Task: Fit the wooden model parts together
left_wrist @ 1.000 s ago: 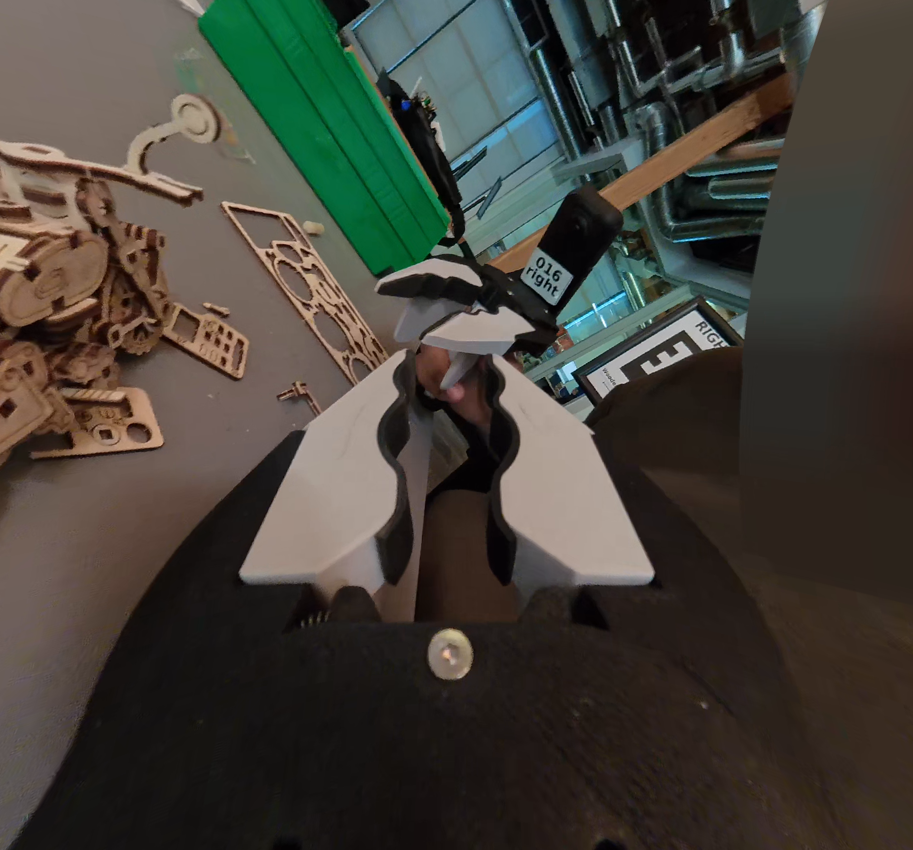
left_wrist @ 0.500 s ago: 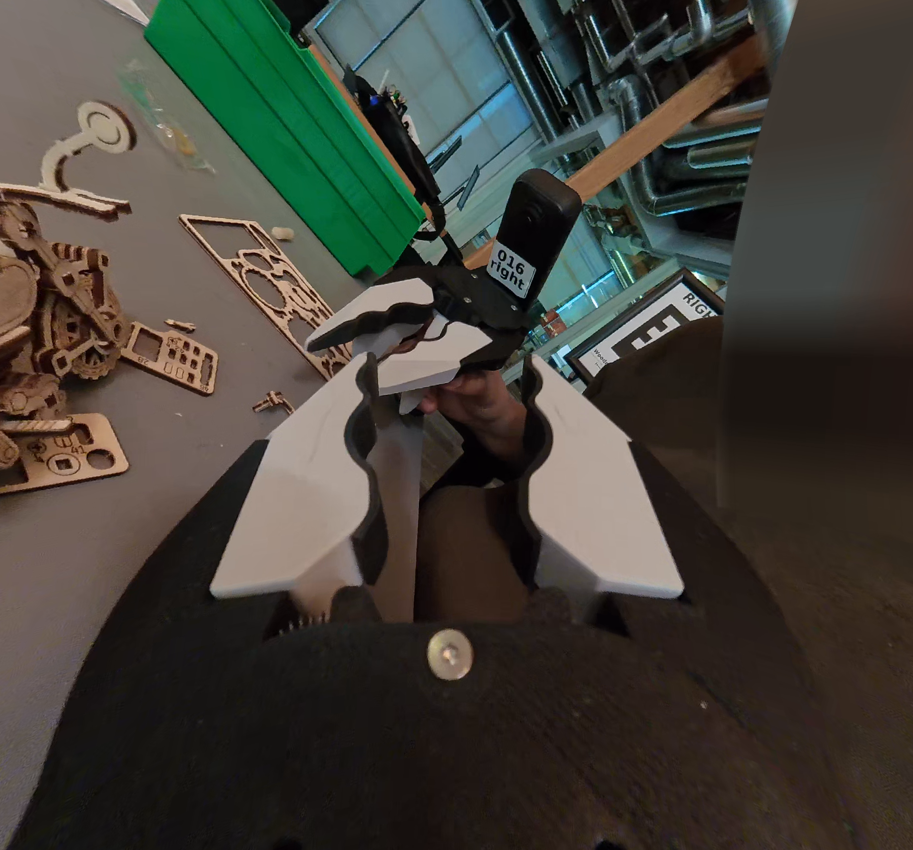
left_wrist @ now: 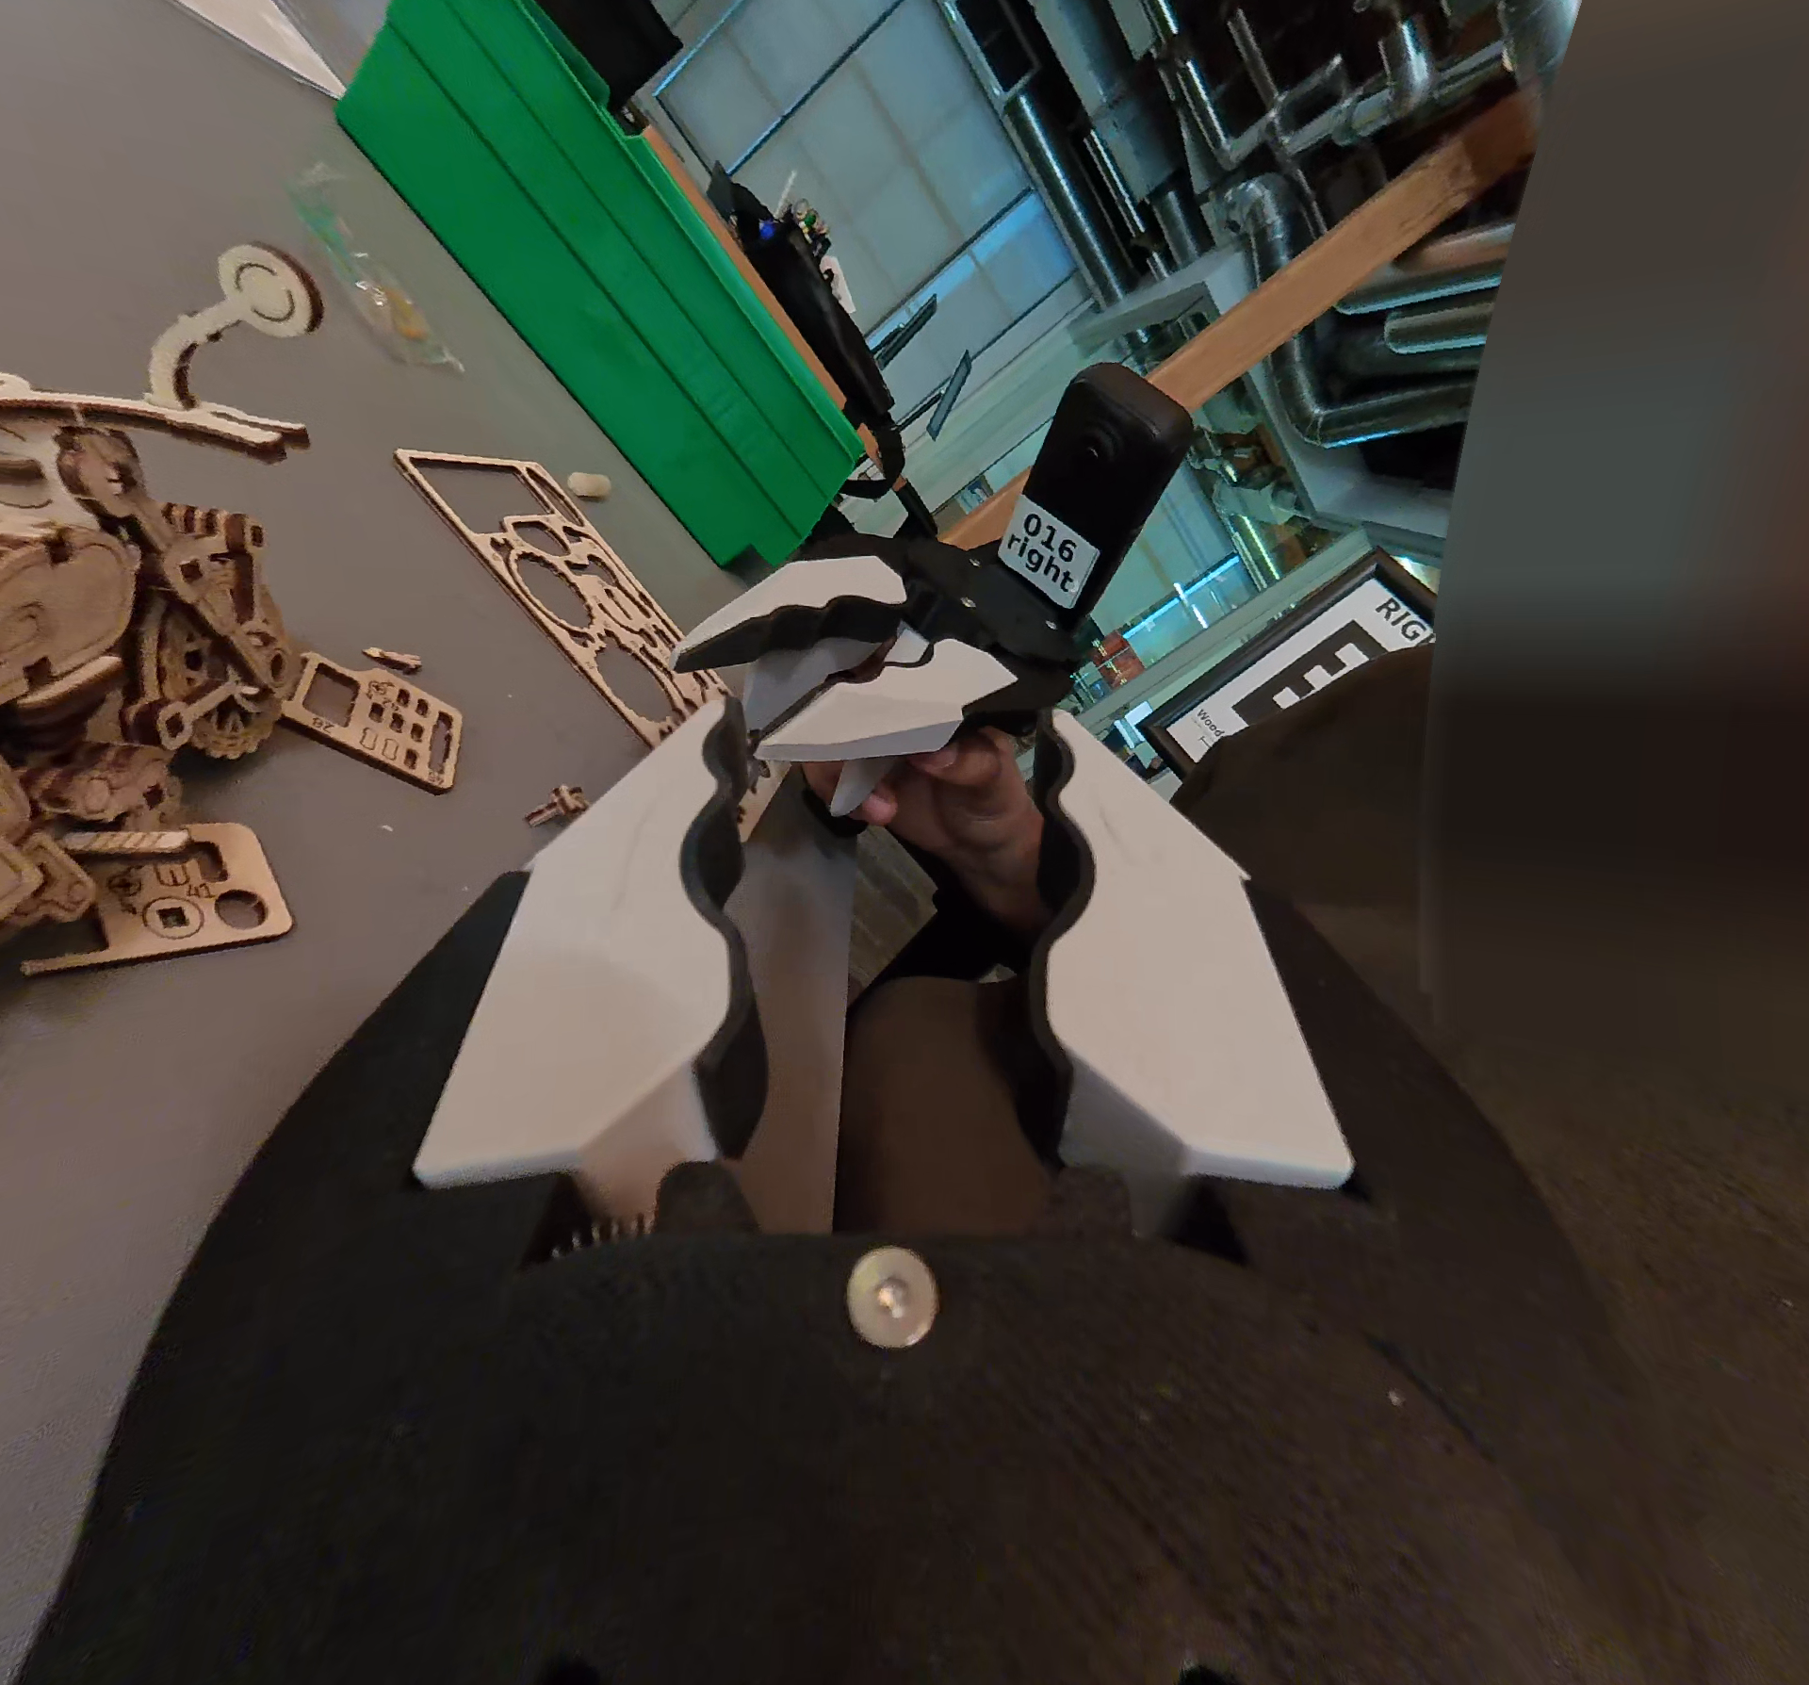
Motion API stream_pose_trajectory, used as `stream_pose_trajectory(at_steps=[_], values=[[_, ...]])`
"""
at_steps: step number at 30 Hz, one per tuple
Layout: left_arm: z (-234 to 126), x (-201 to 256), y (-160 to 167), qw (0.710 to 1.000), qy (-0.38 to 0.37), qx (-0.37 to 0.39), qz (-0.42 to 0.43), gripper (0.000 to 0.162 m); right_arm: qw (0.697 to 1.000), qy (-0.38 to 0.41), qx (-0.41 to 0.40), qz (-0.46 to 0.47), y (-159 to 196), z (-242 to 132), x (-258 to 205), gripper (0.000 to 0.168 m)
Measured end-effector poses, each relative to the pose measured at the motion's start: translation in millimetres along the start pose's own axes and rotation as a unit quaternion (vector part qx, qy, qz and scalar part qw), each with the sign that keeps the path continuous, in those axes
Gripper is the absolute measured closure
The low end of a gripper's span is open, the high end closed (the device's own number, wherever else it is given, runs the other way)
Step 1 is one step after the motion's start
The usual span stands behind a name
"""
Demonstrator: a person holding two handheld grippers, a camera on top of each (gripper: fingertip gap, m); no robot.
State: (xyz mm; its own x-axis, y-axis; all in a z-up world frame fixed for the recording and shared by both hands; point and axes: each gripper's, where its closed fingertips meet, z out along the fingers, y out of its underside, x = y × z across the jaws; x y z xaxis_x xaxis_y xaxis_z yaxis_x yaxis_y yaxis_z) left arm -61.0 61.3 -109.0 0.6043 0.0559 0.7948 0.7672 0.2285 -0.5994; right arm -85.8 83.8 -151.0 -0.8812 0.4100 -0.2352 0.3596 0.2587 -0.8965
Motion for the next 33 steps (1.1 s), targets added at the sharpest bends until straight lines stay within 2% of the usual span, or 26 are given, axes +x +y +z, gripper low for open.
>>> stream_pose_trajectory(at_steps=[4, 10, 21, 23, 27, 33], values=[[-0.2, -2.8, -0.7, 1.0, -0.01, 0.002, 0.001, 0.101, 1.0, 0.002, 0.002, 0.0, -0.8, -0.3, 0.7, 0.143], [-0.6, -2.7, -1.9, 1.0, -0.006, 0.005, -0.005, 0.1, 0.999, 0.038, 0.034, -0.014, -12.8, -8.6, 9.5, 0.156], [-0.5, -2.0, -2.4, 1.0, 0.001, 0.007, -0.014, 0.101, 0.994, 0.088, 0.062, -0.022, -21.8, -17.7, 23.2, 0.157], [-0.6, -1.7, -2.7, 1.0, 0.003, 0.008, -0.016, 0.101, 0.993, 0.098, 0.069, -0.016, -24.0, -21.2, 26.6, 0.168], [-0.3, -1.9, -2.3, 1.0, 0.002, 0.007, -0.016, 0.101, 0.989, 0.132, 0.071, -0.012, -24.5, -25.1, 37.6, 0.168], [-0.2, -2.1, -2.1, 1.0, 0.003, 0.006, -0.019, 0.102, 0.98, 0.181, 0.055, -0.055, -22.3, -24.8, 45.5, 0.168]])
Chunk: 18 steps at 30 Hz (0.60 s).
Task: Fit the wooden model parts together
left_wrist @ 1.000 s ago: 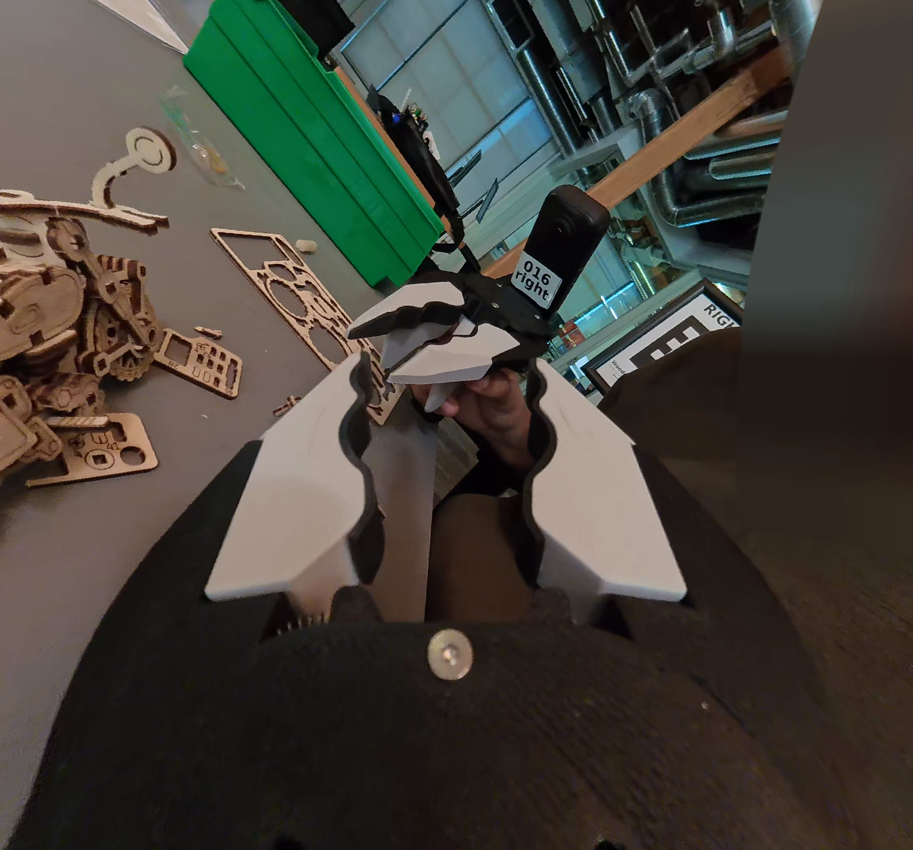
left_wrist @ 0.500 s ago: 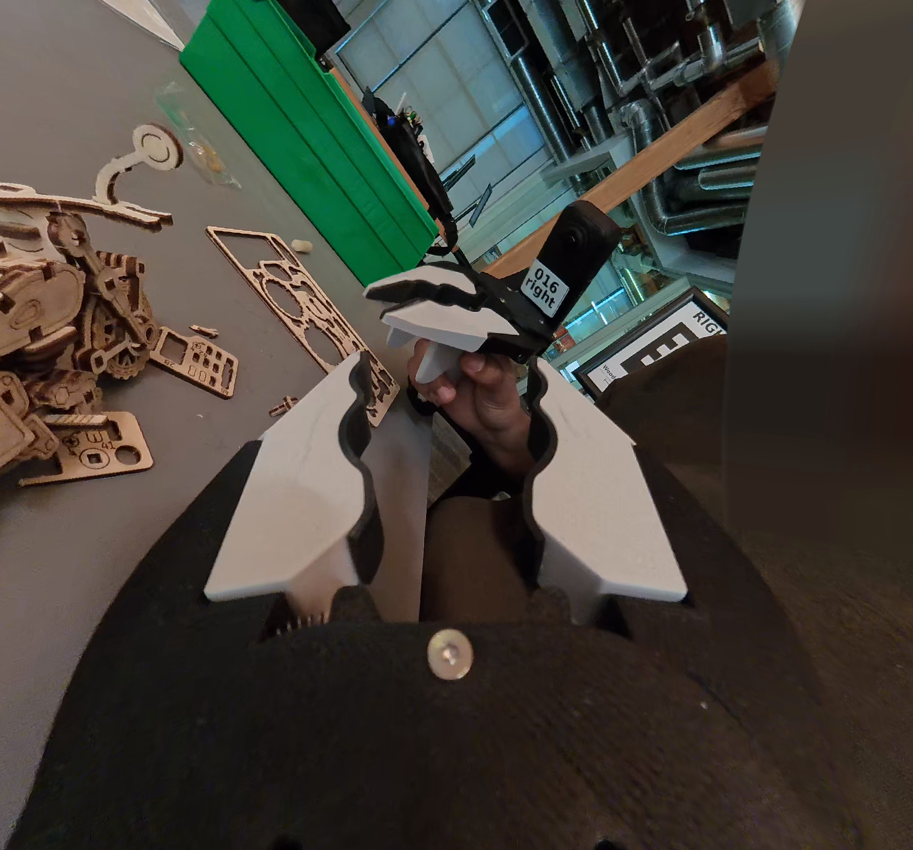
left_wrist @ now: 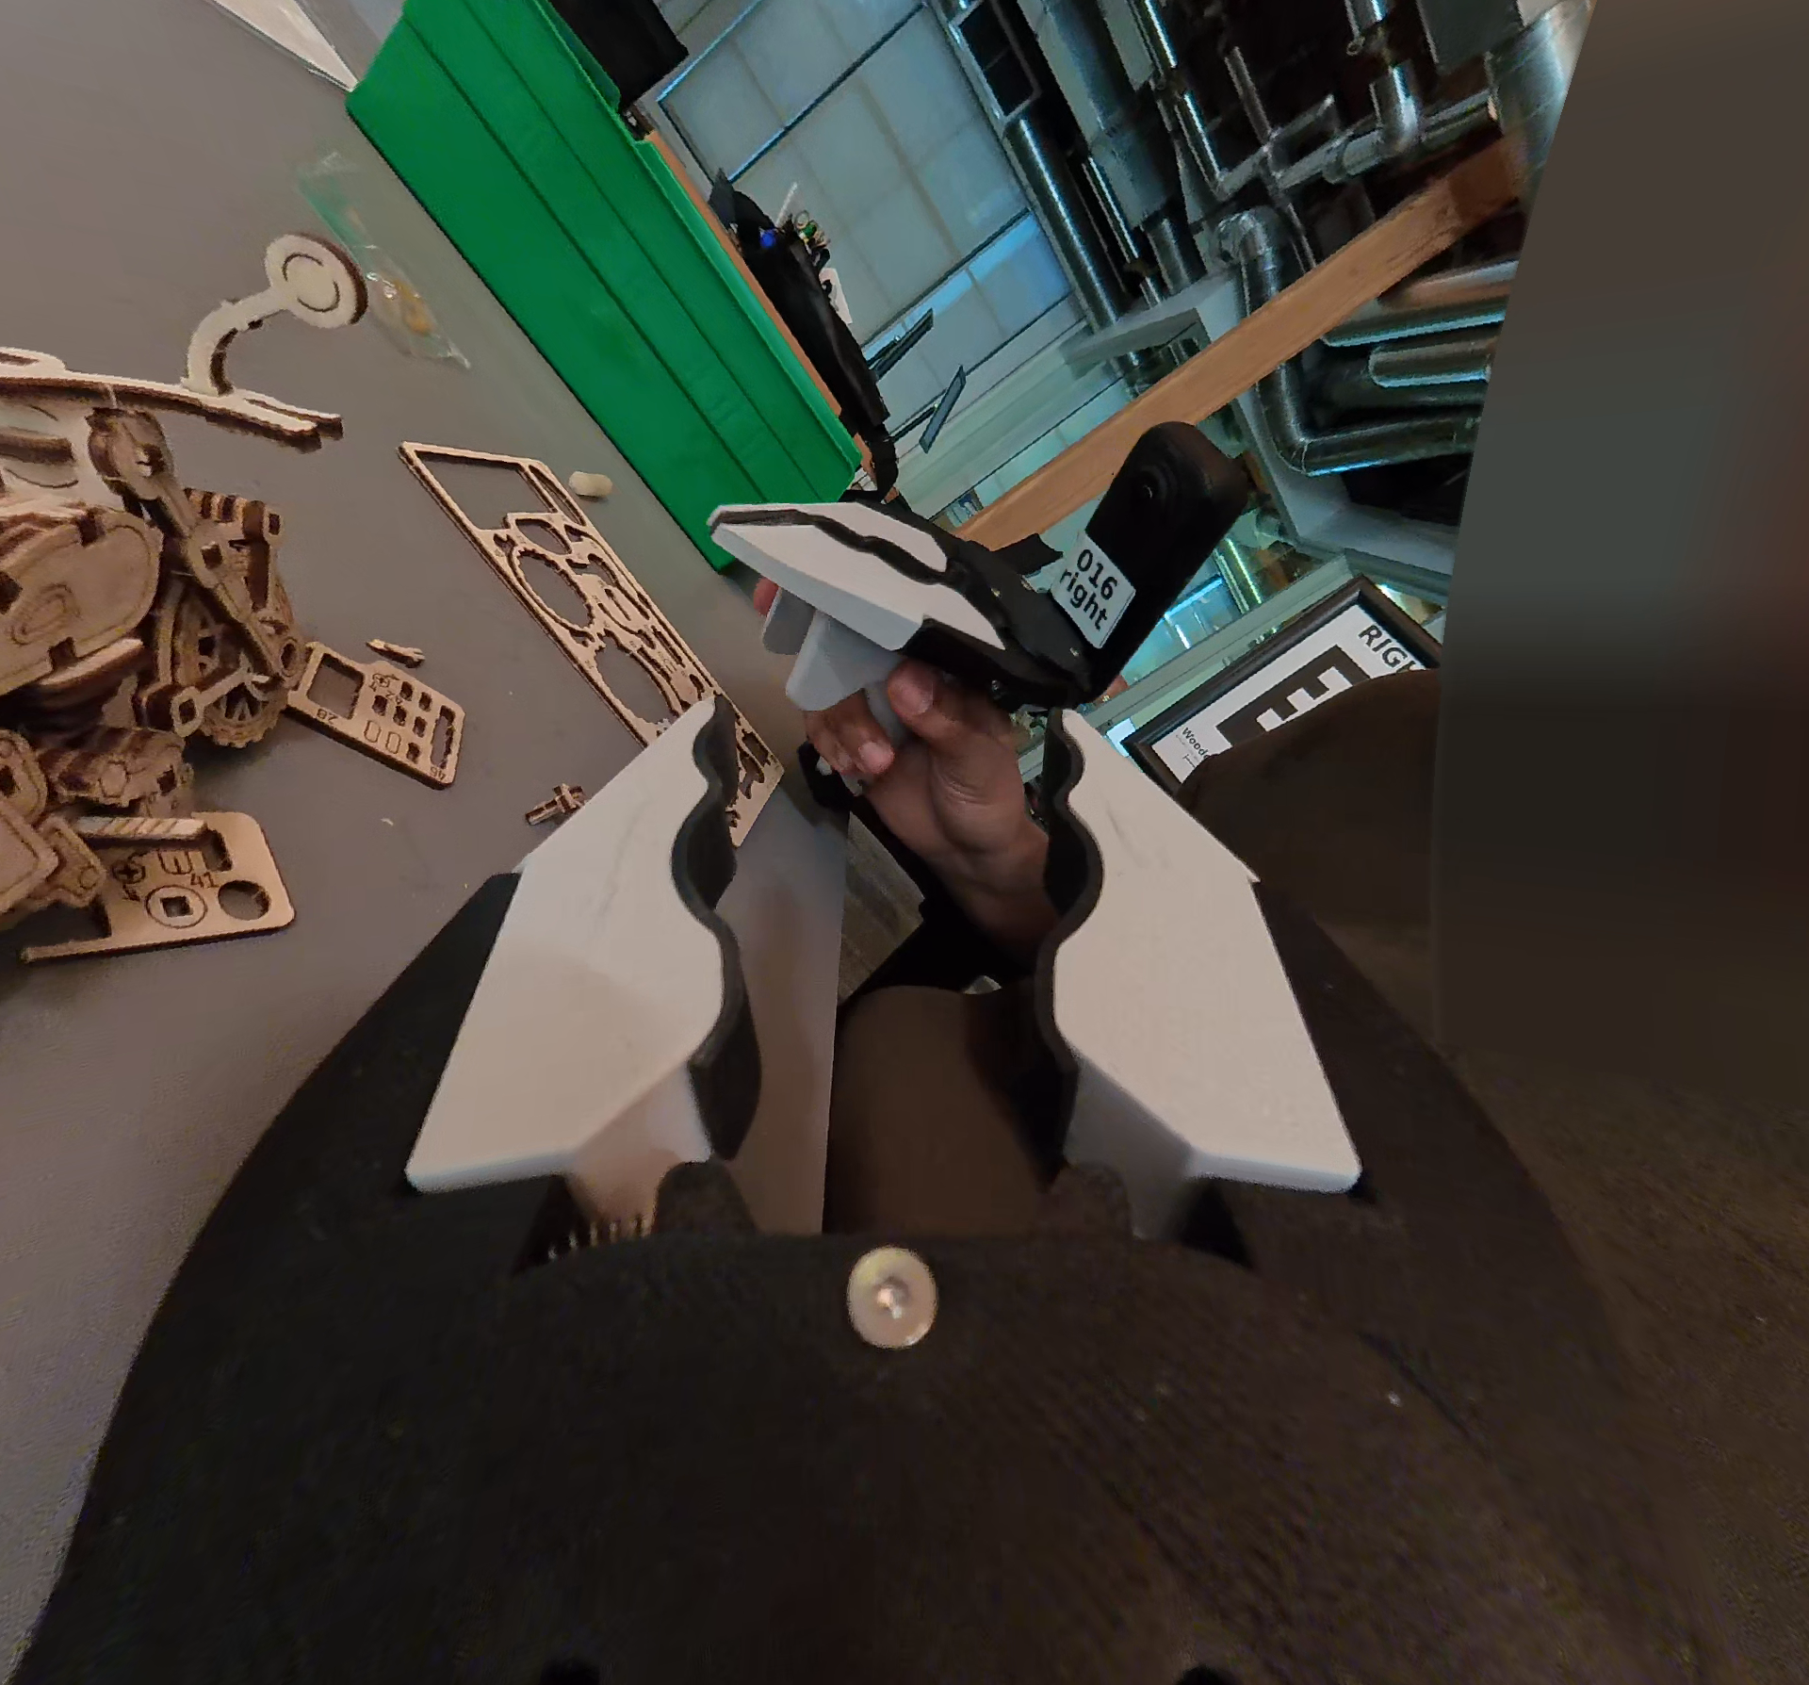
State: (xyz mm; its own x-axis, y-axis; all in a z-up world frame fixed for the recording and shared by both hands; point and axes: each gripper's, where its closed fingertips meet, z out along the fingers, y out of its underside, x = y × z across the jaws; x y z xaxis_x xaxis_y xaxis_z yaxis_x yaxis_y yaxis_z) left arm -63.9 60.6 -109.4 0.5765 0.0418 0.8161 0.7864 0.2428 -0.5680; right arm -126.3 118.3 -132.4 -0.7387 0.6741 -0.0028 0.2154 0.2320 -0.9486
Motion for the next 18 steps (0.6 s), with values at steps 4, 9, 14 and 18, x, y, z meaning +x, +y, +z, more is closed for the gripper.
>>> stream_pose_trajectory(at_steps=[4, 9, 14, 18], values=[[0.0, 0.1, 0.0, 1.0, 0.0, 0.0, 0.001, 0.102, 1.0, 0.018, -0.002, -0.022, 1.0, 0.7, 3.4, 0.168], [0.1, 0.2, 0.1, 1.0, 0.0, 0.0, -0.001, 0.102, 1.0, 0.009, 0.006, -0.012, -0.7, 0.5, 2.1, 0.158], [0.0, 0.0, 0.1, 1.0, 0.0, 0.0, -0.001, 0.102, 1.0, 0.002, 0.008, 0.0, -1.1, -0.3, 2.2, 0.154], [0.2, -0.2, 0.4, 1.0, 0.0, -0.001, -0.002, 0.102, 0.999, -0.032, -0.002, 0.018, 1.4, -0.6, -7.5, 0.155]])
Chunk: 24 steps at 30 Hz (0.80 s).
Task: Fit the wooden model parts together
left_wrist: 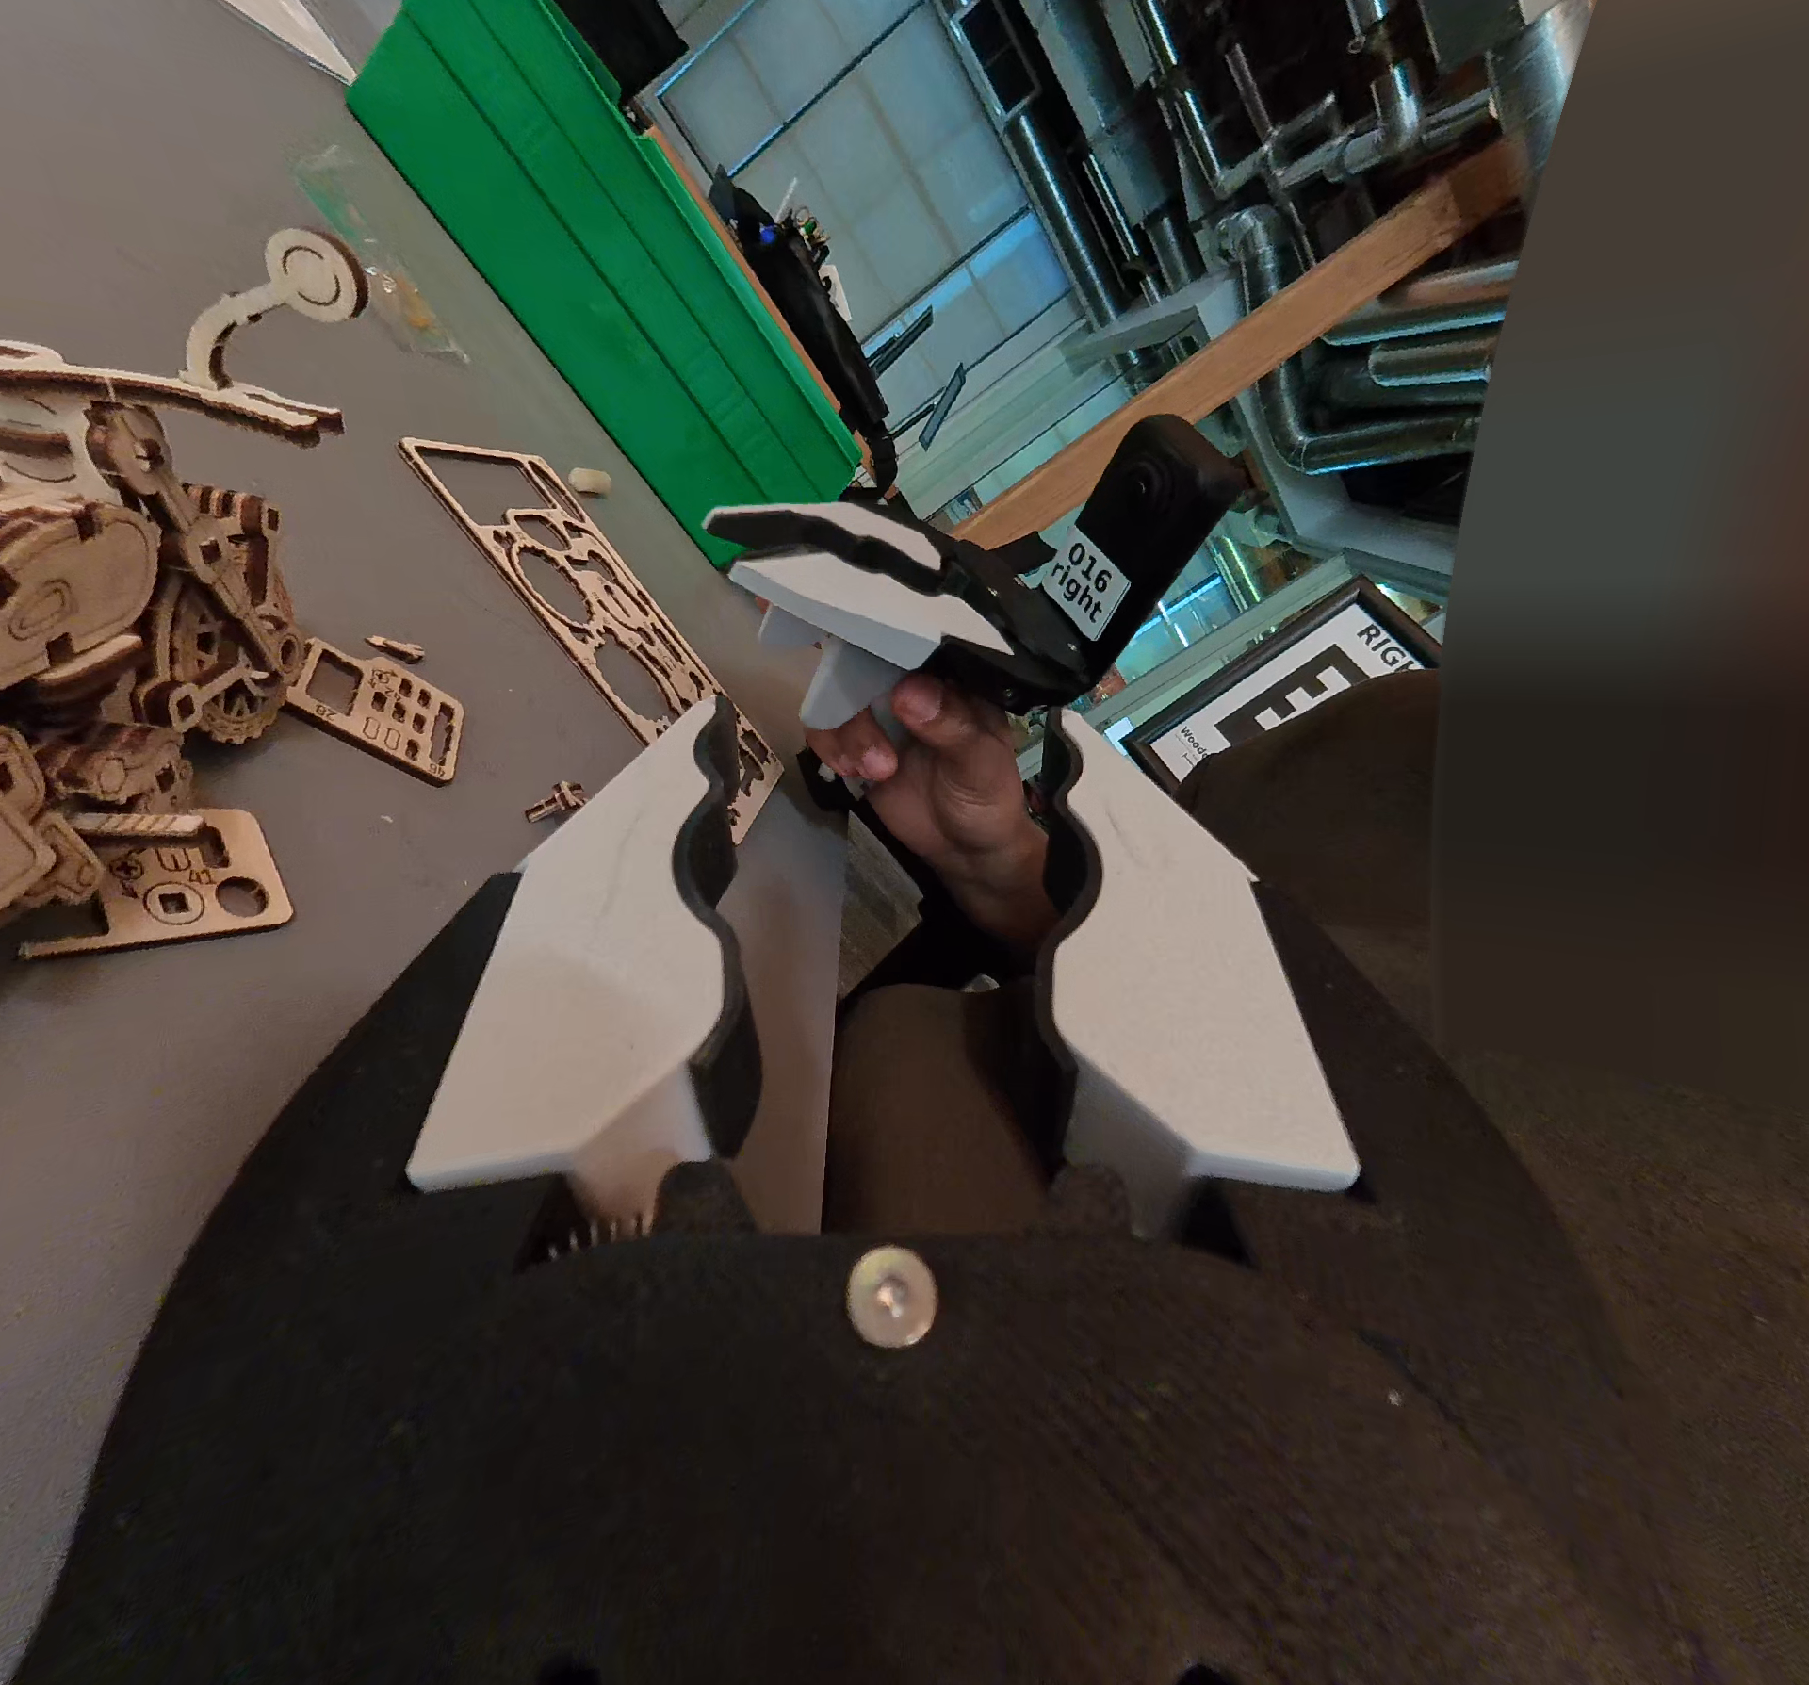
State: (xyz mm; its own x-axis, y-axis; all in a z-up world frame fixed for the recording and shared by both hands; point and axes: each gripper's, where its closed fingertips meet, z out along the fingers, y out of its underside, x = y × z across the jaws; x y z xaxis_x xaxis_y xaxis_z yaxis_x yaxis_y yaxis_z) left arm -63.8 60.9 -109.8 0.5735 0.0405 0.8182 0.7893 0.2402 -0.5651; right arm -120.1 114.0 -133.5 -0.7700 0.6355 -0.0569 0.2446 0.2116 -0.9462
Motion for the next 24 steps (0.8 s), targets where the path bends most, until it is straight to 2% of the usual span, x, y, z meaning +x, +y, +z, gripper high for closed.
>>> stream_pose_trajectory(at_steps=[12, 16, 24], values=[[0.0, -0.2, 0.3, 1.0, 0.001, -0.001, -0.001, 0.102, 1.0, -0.02, -0.002, 0.011, 1.3, 0.2, -3.9, 0.156], [0.1, -0.2, 0.5, 1.0, 0.001, -0.001, -0.001, 0.102, 0.998, -0.053, -0.011, 0.03, 4.0, 0.3, -12.2, 0.168], [0.0, -0.4, 0.5, 1.0, 0.0, -0.001, -0.002, 0.102, 0.997, -0.056, -0.004, 0.043, 2.2, -1.6, -9.2, 0.168]])
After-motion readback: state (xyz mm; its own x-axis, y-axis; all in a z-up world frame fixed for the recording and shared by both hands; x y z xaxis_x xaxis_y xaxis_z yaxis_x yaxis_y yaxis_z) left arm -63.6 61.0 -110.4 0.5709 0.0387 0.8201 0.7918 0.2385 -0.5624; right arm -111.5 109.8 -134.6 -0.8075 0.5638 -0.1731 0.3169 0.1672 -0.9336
